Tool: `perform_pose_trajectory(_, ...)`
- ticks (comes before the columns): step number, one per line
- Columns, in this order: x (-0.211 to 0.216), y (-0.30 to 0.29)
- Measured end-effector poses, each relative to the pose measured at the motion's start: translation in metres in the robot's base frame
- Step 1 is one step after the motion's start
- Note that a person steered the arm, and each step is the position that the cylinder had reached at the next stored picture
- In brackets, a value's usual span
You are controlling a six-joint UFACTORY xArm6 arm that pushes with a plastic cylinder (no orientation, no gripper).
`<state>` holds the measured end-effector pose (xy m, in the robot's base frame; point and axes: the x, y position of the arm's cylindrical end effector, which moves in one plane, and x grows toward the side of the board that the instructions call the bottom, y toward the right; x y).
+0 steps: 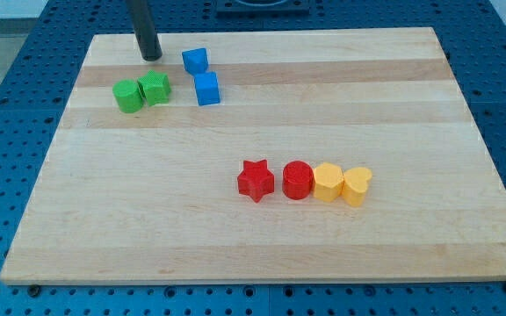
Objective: Push the blue triangle to the top of the blue cube
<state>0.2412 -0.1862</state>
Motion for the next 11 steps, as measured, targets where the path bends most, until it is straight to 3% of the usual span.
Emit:
perform_pose_trajectory(2,-0.029,0.053)
perform_pose_trajectory(5,-0.008,0.080)
perform_pose_trajectory(9,0.025,0.088)
perform_pose_trajectory(11,-0.004,0.055)
